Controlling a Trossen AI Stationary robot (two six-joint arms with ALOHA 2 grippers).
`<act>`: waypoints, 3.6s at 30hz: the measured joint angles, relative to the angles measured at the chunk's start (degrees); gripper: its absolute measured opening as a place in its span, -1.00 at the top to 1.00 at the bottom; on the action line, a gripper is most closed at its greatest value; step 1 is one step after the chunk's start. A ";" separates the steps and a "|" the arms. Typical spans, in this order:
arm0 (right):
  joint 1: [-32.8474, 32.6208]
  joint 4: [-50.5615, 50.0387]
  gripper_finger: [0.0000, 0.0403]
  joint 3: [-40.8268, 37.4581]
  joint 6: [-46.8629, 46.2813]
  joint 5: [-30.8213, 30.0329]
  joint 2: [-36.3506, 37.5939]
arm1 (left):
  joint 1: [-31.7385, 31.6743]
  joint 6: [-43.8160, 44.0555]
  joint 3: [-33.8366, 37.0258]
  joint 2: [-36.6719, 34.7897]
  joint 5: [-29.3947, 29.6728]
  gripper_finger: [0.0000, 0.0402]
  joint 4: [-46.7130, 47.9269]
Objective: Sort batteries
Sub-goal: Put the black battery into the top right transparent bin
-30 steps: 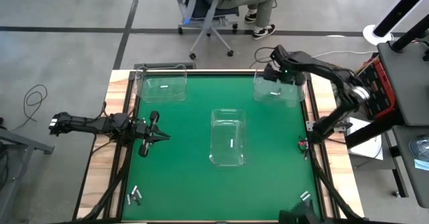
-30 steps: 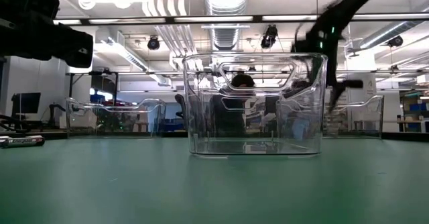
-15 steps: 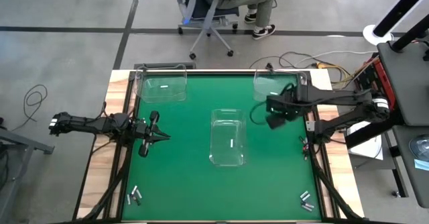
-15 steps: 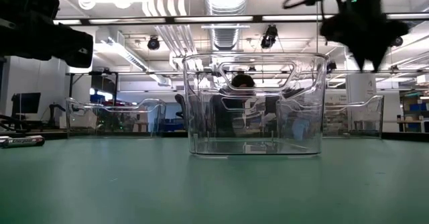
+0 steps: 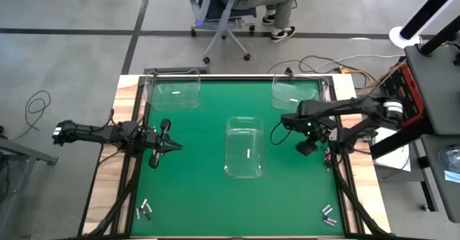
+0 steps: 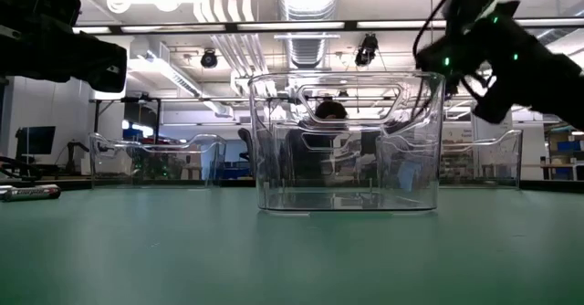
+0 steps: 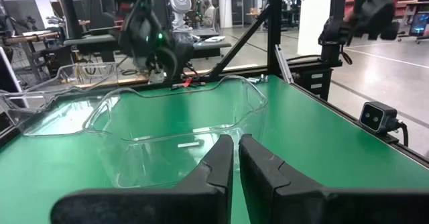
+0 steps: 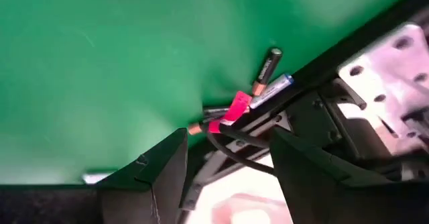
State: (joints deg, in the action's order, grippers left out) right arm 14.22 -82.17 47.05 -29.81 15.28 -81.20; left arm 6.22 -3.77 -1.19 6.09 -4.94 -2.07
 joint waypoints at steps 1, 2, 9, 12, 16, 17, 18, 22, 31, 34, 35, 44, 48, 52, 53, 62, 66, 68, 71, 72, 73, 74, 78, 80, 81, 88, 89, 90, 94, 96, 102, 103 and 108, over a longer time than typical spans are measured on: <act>0.78 0.04 -0.01 -0.25 2.38 -0.40 -1.78 | 0.00 0.00 0.00 -0.02 -0.01 0.96 -0.02; 1.56 0.11 -0.01 -0.33 4.65 -1.07 -3.64 | 0.00 0.00 0.00 -0.02 0.01 0.96 -0.02; 5.93 2.12 -0.01 -0.40 16.73 -4.43 -14.73 | 0.00 0.00 -0.02 0.00 -0.01 0.96 0.00; 7.21 4.78 -0.01 -0.56 19.72 -4.81 -17.89 | 0.00 0.00 0.00 0.00 0.00 0.96 -0.02; 8.64 6.90 -0.01 -1.08 21.65 -4.86 -21.23 | 0.00 0.00 0.00 -0.02 -0.01 0.96 0.00; 8.83 6.90 -0.01 -1.35 22.07 -4.91 -21.93 | 0.00 0.00 -0.02 0.00 -0.01 0.96 -0.02; 8.91 6.92 -0.01 -1.59 22.47 -4.99 -22.47 | 0.00 0.00 -0.01 -0.02 0.01 0.96 -0.02; 8.84 7.84 -0.01 -3.42 23.39 -4.90 -23.14 | 0.00 0.01 -0.01 0.00 0.01 0.96 0.00; 8.34 12.23 0.07 -8.74 20.01 -1.53 -22.61 | 0.00 0.00 -0.02 0.00 0.00 0.96 -0.02; 7.56 13.43 0.18 -8.92 18.11 -1.33 -21.91 | 0.00 0.00 0.00 0.00 0.01 0.96 -0.02; 7.24 13.73 0.21 -8.94 17.37 -1.32 -21.57 | 0.00 0.02 0.00 0.00 -0.01 0.96 0.00; 5.09 15.53 0.59 -9.09 12.60 -1.04 -19.53 | 0.00 0.00 -0.02 0.00 0.00 0.96 0.00; 4.62 15.73 0.79 -9.08 11.91 -0.97 -18.66 | 0.00 0.00 -0.02 0.00 -0.01 0.96 0.00; 4.40 15.05 0.90 -8.37 12.19 -1.79 -17.51 | 0.00 0.00 -0.02 0.00 -0.01 0.96 -0.02; 4.37 14.71 0.90 -7.83 11.98 -2.25 -17.01 | 0.00 0.00 0.00 0.00 -0.01 0.96 -0.02; 4.83 3.09 0.89 3.13 9.66 -2.27 -3.32 | 0.00 0.00 -0.02 0.00 0.01 0.96 -0.02; 6.89 4.69 0.89 11.53 7.24 -2.45 2.97 | 0.00 0.01 0.00 0.00 -0.01 0.96 -0.02; 9.24 6.57 0.89 15.56 7.20 -3.56 4.33 | 0.00 0.00 -0.01 0.00 0.00 0.96 -0.01; 14.52 9.41 0.89 20.46 7.55 -6.92 4.22 | 0.00 0.00 0.00 0.00 -0.01 0.96 -0.02; 16.84 10.38 0.90 21.59 7.73 -7.50 3.56 | 0.00 0.00 -0.01 0.00 0.00 0.96 0.00; 19.39 11.71 0.90 22.30 7.76 -7.69 2.80 | 0.00 0.02 -0.01 0.00 -0.01 0.96 -0.02; 22.20 13.30 0.90 22.71 7.72 -7.80 1.79 | 0.00 0.00 -0.01 0.00 -0.01 0.96 -0.02; 31.37 18.10 0.89 22.79 8.27 -7.99 -3.55 | 0.00 0.00 0.00 0.00 -0.01 0.96 -0.02; 34.94 18.83 0.89 22.75 8.78 -7.97 -6.92 | 0.00 0.01 -0.02 0.00 -0.01 0.96 -0.02; 36.48 19.27 0.89 22.75 8.77 -7.97 -8.75 | 0.00 0.01 0.00 0.00 -0.01 0.96 0.00; 42.66 23.53 0.89 22.75 6.77 -7.94 -19.87 | 0.00 0.02 -0.01 0.00 -0.01 0.96 -0.02; 43.13 23.93 0.89 22.75 6.32 -7.89 -21.01 | 0.00 0.01 -0.02 0.00 -0.01 0.96 -0.02; 43.63 24.32 0.89 22.75 5.60 -7.83 -21.93 | 0.00 0.00 -0.02 0.00 -0.01 0.96 0.00; 44.83 24.84 0.89 22.97 3.79 -7.54 -24.38 | 0.00 0.00 -0.01 0.00 -0.01 0.96 -0.02; 44.87 24.90 0.89 23.01 3.26 -7.72 -25.08 | 0.00 0.00 0.00 0.00 -0.01 0.96 0.00; 45.07 25.45 0.73 22.94 1.21 -8.53 -25.18 | 0.00 0.01 -0.01 0.00 0.00 0.96 -0.02; 45.07 25.60 0.67 22.93 1.08 -9.25 -24.82 | 0.00 0.00 -0.02 0.00 -0.01 0.96 -0.02; 45.20 26.13 0.36 22.72 0.76 -12.93 -21.08 | 0.00 0.00 0.00 0.00 -0.01 0.96 0.00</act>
State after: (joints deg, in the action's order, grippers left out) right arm 59.42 -56.03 69.78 -29.05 2.35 -102.28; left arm 6.22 -3.77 -1.20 6.09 -4.95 -2.07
